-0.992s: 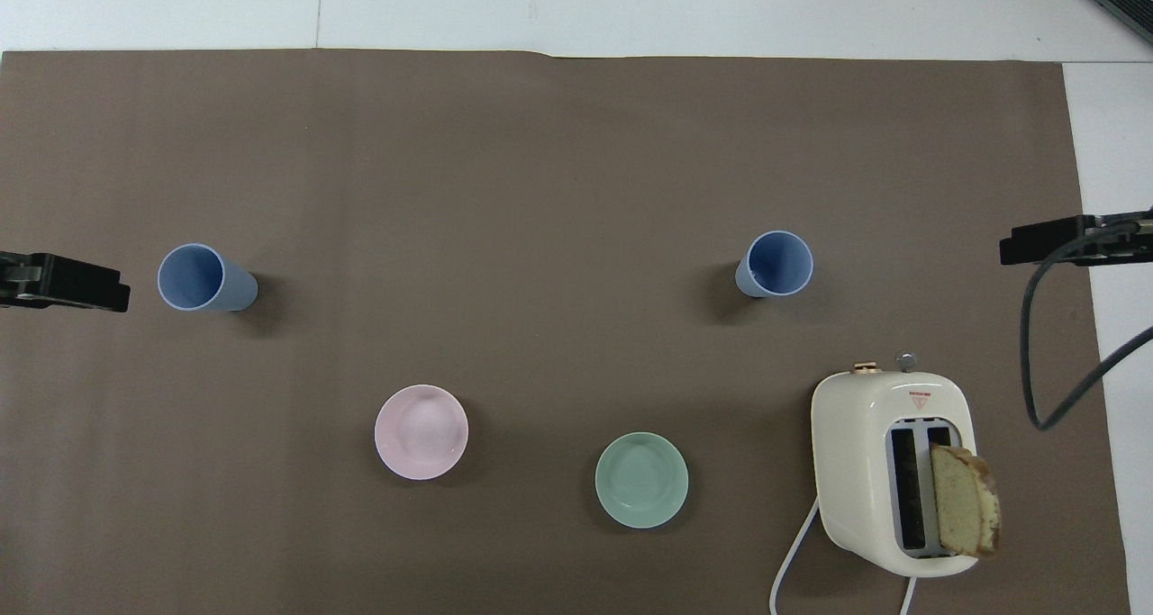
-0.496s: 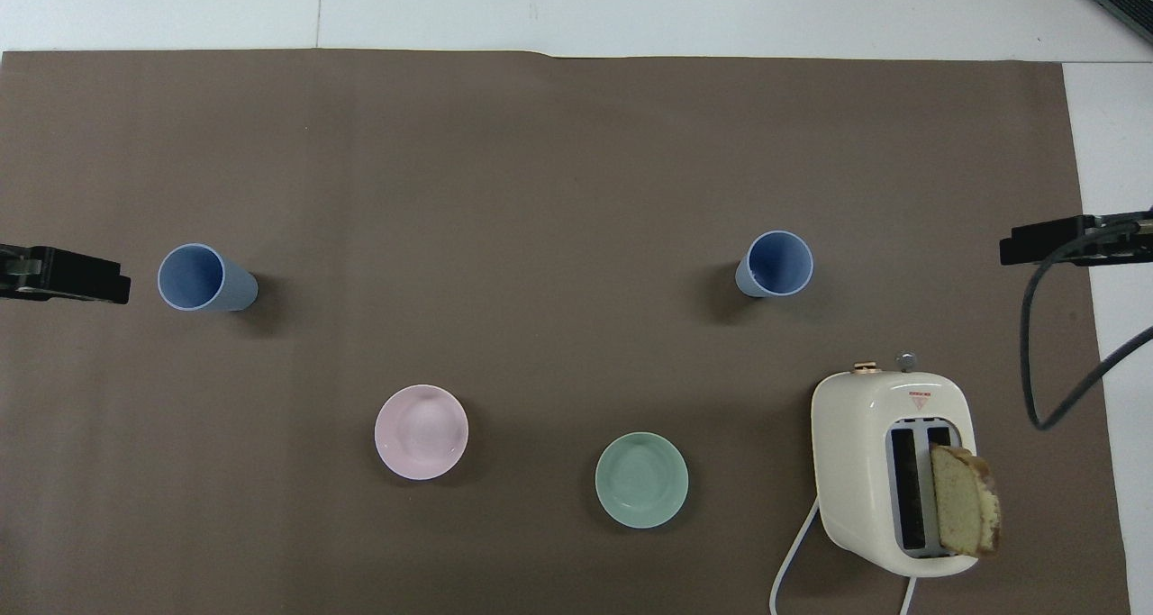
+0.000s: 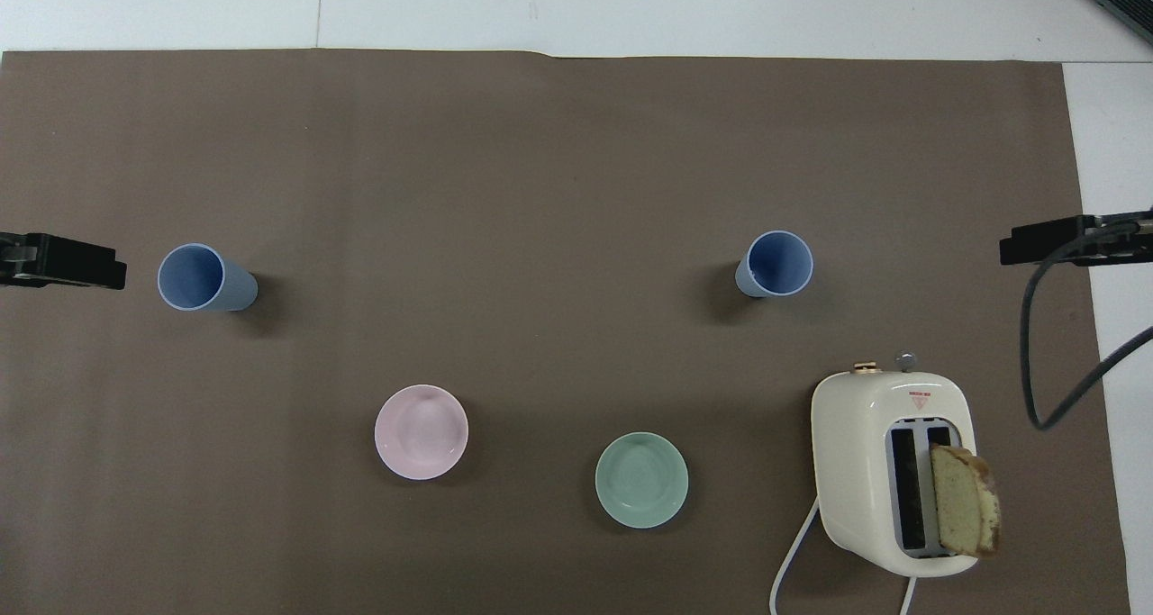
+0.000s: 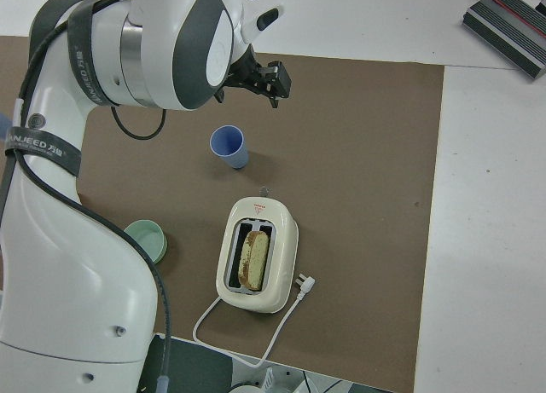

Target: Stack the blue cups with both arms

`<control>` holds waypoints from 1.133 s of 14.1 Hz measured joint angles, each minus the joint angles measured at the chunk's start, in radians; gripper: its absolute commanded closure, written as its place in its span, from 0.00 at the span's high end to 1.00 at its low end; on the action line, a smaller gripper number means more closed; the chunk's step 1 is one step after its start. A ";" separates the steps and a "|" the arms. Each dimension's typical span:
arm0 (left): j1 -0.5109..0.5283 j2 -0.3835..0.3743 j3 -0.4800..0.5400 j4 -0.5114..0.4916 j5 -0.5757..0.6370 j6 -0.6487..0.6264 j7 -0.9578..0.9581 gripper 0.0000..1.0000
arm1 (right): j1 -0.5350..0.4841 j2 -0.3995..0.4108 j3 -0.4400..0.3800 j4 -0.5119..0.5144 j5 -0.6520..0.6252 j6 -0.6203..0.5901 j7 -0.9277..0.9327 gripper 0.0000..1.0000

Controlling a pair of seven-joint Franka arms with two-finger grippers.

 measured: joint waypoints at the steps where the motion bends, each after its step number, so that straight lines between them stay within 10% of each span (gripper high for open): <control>1: 0.012 0.004 0.002 -0.012 0.000 0.022 0.000 1.00 | 0.000 0.000 0.000 0.000 0.000 0.000 0.000 1.00; 16: 0.192 0.159 0.002 -0.277 0.000 0.443 0.024 1.00 | 0.000 0.000 0.000 0.000 0.000 0.000 0.000 1.00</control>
